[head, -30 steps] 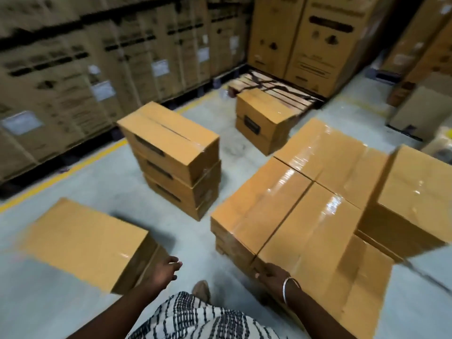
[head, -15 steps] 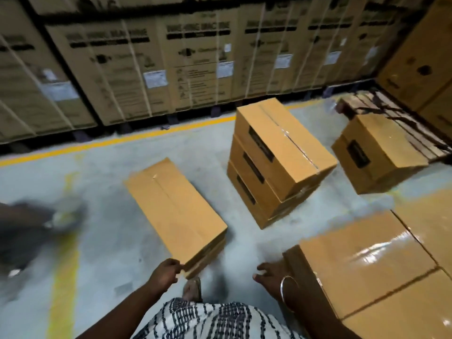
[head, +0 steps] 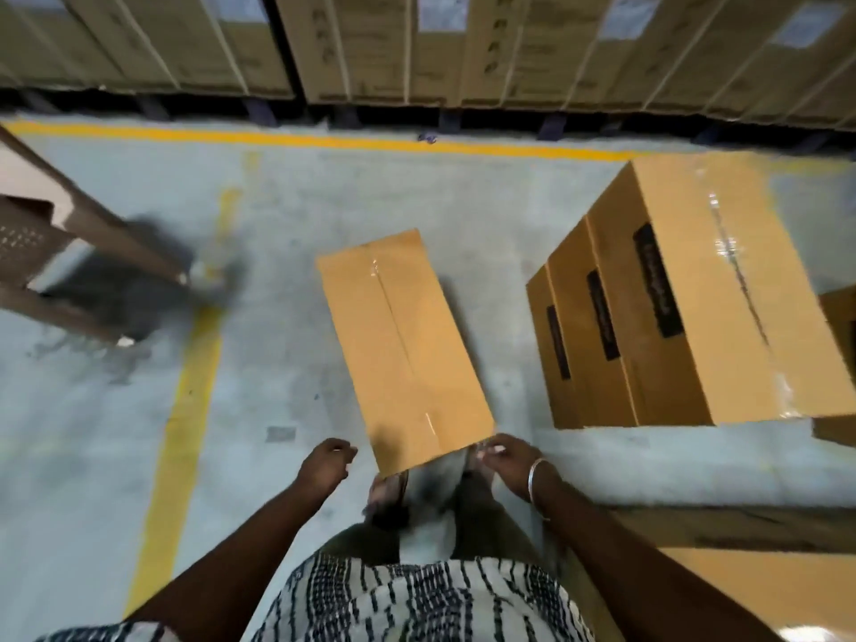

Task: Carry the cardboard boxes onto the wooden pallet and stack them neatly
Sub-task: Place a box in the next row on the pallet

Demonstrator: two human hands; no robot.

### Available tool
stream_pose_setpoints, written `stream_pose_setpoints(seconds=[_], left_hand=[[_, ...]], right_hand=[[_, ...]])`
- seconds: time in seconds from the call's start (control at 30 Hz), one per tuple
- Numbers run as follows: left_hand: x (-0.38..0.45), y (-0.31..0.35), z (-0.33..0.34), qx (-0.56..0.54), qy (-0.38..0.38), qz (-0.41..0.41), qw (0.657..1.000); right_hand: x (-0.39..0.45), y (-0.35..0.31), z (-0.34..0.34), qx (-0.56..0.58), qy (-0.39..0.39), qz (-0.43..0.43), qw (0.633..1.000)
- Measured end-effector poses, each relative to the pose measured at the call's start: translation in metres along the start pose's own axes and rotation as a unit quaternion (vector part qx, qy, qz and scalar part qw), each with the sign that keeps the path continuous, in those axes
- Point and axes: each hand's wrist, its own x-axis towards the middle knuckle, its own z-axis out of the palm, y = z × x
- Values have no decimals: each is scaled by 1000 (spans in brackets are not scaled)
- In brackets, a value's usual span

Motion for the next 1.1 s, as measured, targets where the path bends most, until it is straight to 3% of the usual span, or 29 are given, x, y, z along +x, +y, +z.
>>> stream_pose_setpoints(seconds=[0.13, 0.33, 0.43, 0.53, 0.67, 0.77, 0.87, 1.1], left_hand=[[23, 0, 30, -27, 25, -51, 998], [84, 4, 87, 62, 57, -65, 994], [124, 5, 103, -4, 120, -72, 990], [163, -3, 104, -112, 158, -94, 977], [184, -5, 100, -243, 103, -114, 958], [175, -6, 96, -178, 46, -70, 980], [154, -9, 84, -123, 59, -26, 990], [64, 14, 29, -211, 37, 74, 974]], right_hand=[[59, -15, -31, -3, -6, 8, 1000], [173, -3, -41, -2, 34, 13, 999], [215, 3, -30, 53, 37, 32, 997], [243, 6, -12, 150, -44, 50, 986], [266, 17, 7, 175, -94, 32, 980], [257, 12, 7, 168, -69, 23, 983], [232, 4, -5, 161, -47, 9, 986], [104, -55, -54, 303, -64, -32, 950]])
